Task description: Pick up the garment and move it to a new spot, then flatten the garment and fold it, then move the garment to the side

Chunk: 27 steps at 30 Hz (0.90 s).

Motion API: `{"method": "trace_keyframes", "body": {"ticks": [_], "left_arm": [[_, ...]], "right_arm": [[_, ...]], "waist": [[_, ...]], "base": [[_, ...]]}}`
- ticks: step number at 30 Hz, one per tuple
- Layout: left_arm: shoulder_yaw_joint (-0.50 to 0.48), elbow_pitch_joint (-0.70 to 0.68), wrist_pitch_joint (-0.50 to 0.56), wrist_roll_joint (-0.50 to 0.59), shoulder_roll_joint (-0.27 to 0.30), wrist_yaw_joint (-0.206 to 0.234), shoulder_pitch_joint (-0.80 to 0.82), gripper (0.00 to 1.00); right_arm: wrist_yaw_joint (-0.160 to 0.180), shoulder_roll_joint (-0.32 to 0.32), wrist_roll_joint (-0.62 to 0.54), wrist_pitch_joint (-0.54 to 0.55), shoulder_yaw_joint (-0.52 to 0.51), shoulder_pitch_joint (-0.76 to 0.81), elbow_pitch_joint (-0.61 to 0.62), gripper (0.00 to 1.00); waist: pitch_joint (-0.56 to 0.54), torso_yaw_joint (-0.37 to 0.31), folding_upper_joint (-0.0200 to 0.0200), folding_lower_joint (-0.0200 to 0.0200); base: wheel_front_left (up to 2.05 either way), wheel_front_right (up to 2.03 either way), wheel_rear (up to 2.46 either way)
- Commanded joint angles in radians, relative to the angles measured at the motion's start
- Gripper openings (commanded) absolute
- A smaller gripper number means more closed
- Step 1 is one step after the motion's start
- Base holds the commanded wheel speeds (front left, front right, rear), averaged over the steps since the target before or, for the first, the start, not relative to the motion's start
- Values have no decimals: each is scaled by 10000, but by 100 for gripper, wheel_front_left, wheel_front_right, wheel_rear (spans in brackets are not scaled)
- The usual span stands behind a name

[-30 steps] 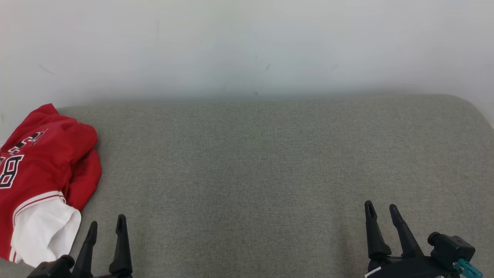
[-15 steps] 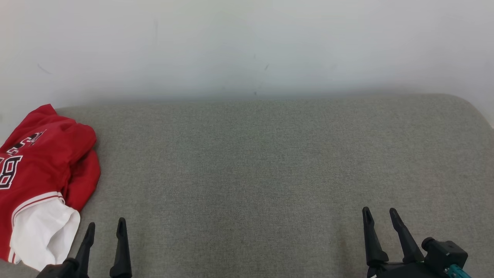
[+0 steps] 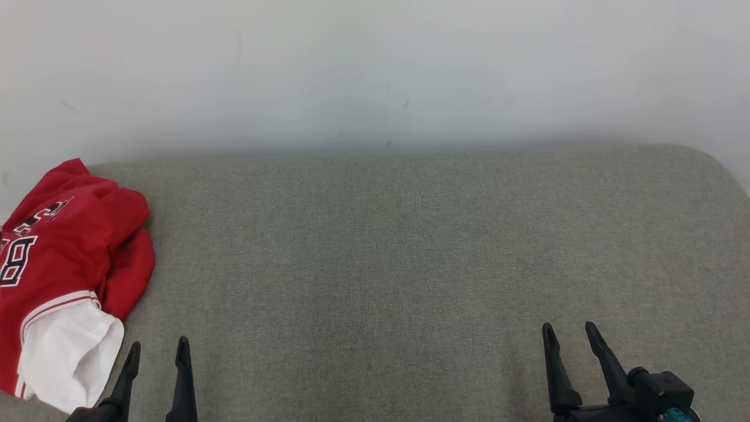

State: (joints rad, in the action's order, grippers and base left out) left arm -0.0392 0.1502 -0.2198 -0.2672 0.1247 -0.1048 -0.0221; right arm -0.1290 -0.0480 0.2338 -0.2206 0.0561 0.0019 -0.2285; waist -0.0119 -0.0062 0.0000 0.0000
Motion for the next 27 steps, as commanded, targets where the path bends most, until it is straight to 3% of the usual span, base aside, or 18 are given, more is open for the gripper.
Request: {"method": "trace_keyframes", "body": {"ticks": [1, 14, 19, 27], "left_arm": [[-38, -2, -105, 304, -7, -18, -138, 100], [-90, 65, -334, 1163, -60, -75, -68, 100], [-174, 161, -423, 1500, -71, -70, -65, 100], [-384, 320, -463, 1533, -48, -61, 12, 100]], "right_arm": [[-28, -34, -284, -109, 35, 70, -22, 100], [-31, -33, -1136, -321, 104, 124, -46, 100], [-30, -33, -1471, -408, 155, 206, -15, 100], [-23, -32, -1650, -443, 154, 268, 16, 100]], "waist": [[-7, 9, 0, 0], [-11, 329, 0, 0], [13, 906, 0, 0], [180, 2372, 0, 0]], "base": [[0, 0, 0], [0, 0, 0], [0, 0, 0], [0, 0, 0]]}}
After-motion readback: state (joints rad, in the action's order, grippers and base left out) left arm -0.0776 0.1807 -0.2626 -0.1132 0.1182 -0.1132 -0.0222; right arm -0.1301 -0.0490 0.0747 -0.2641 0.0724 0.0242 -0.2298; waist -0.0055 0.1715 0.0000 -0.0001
